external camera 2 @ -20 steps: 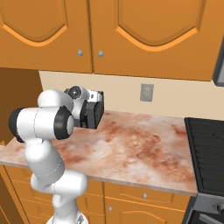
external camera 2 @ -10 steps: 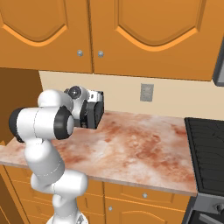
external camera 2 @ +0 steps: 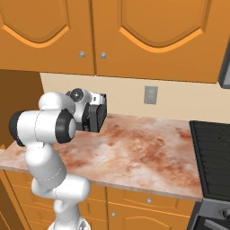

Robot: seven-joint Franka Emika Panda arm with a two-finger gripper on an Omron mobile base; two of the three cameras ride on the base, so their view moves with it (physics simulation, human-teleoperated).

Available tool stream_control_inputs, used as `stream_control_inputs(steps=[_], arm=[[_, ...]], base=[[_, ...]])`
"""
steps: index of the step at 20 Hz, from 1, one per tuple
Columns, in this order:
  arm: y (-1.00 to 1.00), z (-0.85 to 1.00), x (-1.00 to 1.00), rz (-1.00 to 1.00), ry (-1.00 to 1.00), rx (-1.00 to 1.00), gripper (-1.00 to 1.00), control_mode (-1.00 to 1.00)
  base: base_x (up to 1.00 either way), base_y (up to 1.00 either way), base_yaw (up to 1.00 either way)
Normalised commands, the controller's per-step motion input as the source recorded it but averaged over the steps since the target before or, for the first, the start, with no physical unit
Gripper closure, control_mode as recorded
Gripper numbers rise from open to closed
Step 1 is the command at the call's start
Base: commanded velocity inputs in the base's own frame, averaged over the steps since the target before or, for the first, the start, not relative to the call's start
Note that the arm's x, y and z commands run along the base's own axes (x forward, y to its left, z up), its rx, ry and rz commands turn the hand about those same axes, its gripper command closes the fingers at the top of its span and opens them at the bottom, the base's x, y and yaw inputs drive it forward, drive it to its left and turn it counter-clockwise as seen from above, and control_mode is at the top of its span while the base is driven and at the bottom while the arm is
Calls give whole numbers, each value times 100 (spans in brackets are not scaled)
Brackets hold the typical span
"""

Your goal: Start the toaster. Once the lever pops up, take the bread to the plate on the dining counter.

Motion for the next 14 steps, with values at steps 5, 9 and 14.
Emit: stream_control_inputs(steps=[5,9,14], arm=[[0,0,0,0,0,0,-100,-100],[0,0,0,0,0,0,-100,-100],[0,0,0,0,0,0,-100,-100]], base=[[0,0,0],[0,0,0],[0,0,0]])
